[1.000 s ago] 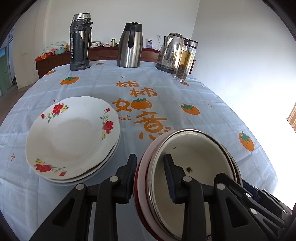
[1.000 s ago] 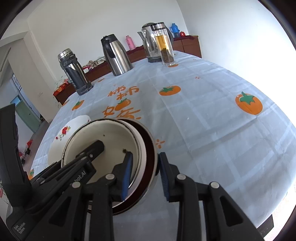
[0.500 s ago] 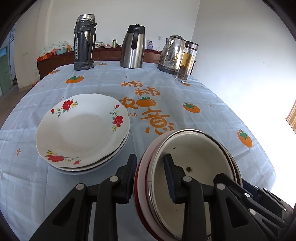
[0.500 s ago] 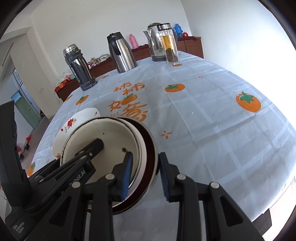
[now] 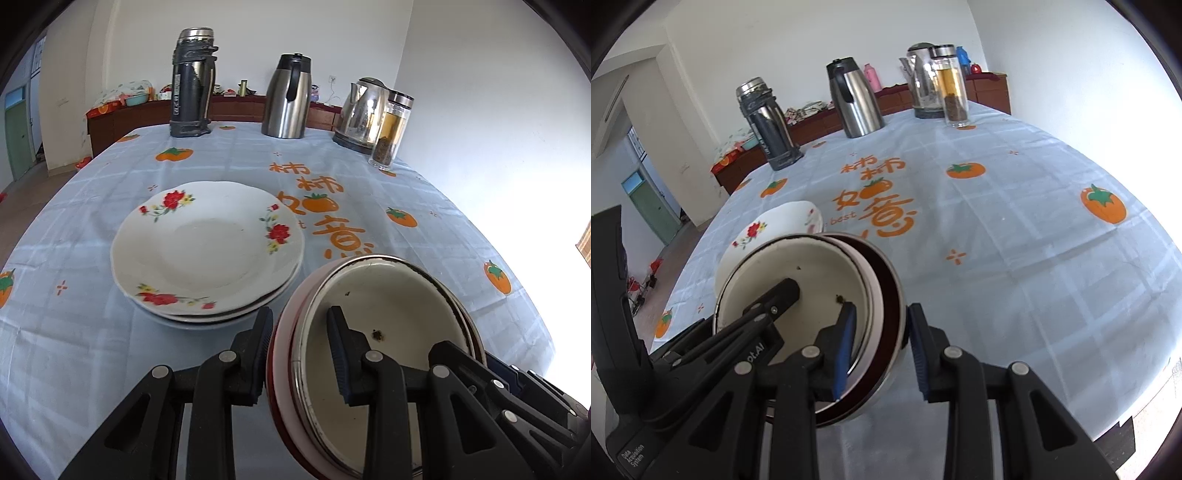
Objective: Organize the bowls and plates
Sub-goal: 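Carry the nested bowls with the right gripper over the floral plate stack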
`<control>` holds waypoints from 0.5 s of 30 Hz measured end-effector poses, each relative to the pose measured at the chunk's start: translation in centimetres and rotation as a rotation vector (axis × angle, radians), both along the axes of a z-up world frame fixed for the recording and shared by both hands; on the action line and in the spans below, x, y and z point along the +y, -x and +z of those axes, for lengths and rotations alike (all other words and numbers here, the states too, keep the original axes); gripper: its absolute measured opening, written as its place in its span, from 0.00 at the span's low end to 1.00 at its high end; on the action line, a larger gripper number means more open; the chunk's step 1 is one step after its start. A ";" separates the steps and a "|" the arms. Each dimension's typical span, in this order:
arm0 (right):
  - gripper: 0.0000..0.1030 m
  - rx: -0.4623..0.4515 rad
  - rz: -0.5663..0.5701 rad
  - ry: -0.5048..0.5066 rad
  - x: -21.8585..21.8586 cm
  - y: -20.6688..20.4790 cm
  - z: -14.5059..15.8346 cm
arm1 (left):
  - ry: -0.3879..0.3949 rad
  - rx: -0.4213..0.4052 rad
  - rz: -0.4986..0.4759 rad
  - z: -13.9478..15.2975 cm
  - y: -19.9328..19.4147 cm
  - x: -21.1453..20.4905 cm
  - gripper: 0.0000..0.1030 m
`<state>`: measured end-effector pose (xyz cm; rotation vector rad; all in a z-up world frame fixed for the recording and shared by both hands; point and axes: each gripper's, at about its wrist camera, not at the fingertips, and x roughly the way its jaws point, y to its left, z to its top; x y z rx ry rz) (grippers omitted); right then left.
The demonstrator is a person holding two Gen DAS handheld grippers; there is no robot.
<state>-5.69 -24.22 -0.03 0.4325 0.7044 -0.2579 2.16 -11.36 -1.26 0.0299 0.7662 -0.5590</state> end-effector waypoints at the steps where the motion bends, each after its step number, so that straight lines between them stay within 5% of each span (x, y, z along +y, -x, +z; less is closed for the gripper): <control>1: 0.28 -0.002 0.004 0.000 0.2 0.0 0.1 | 0.003 0.000 0.003 0.1 0.0 0.3 0.32; 15: 0.28 -0.030 0.056 0.019 2.4 -1.0 1.3 | 0.030 -0.011 0.056 1.2 -0.6 2.7 0.32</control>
